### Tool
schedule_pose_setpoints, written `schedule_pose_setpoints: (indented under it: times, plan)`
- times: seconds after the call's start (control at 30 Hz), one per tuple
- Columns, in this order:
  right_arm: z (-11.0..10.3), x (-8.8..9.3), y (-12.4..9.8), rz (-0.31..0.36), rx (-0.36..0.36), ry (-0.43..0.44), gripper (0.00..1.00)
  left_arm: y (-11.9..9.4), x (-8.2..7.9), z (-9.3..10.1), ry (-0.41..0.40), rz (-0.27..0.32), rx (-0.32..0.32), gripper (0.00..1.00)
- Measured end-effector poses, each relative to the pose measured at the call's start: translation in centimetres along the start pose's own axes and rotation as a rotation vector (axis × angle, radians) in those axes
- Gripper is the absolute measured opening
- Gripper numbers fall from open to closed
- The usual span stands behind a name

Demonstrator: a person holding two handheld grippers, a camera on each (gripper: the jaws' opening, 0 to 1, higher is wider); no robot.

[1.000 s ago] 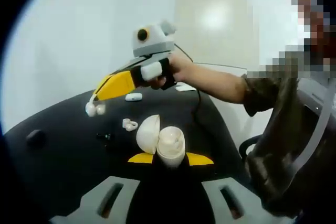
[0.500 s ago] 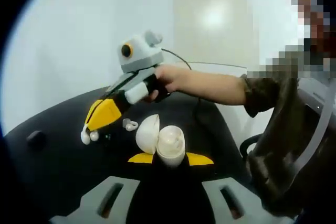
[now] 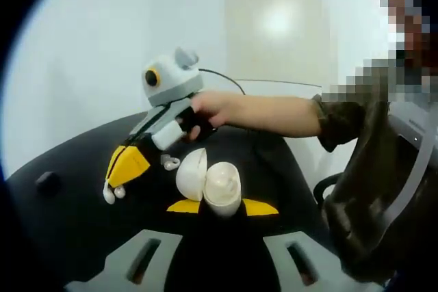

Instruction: Pick up three earphones and place each one into its charging case using tactile feedback, ensure that each earphone is properly inserted and securely positioned inside the case.

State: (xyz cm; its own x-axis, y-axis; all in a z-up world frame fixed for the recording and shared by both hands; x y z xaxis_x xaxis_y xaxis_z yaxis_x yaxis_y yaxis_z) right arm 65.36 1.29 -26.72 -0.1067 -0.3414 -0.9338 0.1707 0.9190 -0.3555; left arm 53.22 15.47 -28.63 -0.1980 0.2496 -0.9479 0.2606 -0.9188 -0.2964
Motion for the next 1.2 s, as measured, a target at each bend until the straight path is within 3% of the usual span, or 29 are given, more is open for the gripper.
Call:
schedule_pose_setpoints:
  times: [0.4,0.53,0.63,0.87,1.03,1.1,1.13,1.2]
  plan:
    - [-0.3,0.1,0.1,-0.01,-0.005,-0.026,0.09,0.1,0.0,0.1,0.002,-0.004,-0.002,0.17]
    - [-0.3,0.1,-0.1,-0.009,-0.01,-0.023,0.15,0.1,0.0,0.0,0.002,-0.005,-0.001,0.17]
    - [0.0,-0.8,-1.1,0.08,-0.006,0.035,0.16,0.0,0.0,0.0,0.001,-0.005,-0.001,0.17]
    - [0.2,-1.5,-5.5,0.12,0.069,0.011,0.16,0.0,0.0,0.0,0.004,-0.005,-0.001,0.17]
    - [0.3,0.1,-8.2,0.076,0.139,0.044,0.16,0.1,0.1,0.0,0.006,-0.006,-0.003,0.17]
    - [0.2,1.2,-8.9,0.012,0.18,0.106,0.15,0.1,0.1,0.0,0.008,-0.006,-0.003,0.17]
    - [0.0,2.2,-9.4,-0.06,0.219,0.215,0.14,0.0,0.1,0.0,0.007,-0.006,-0.003,0.17]
    - [-0.5,2.9,-9.8,-0.086,0.209,0.287,0.11,0.0,0.1,0.0,0.007,-0.006,-0.004,0.17]
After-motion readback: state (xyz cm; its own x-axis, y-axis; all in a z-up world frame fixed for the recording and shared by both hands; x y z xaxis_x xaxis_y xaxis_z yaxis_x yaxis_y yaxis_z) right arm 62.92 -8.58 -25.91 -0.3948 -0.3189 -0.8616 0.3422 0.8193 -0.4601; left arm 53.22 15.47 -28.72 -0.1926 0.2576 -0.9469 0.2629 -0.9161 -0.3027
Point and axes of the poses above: the point that each gripper's makers call its tool centre point, and the gripper's own axes: y roughly forward along the fingers, z roughly to its right, x roughly out of its underside, the point moved 10 cm from there along -y, roughly backward along the fingers, and after that the axes turned 7 degrees about -y, right-handed, at the moved point
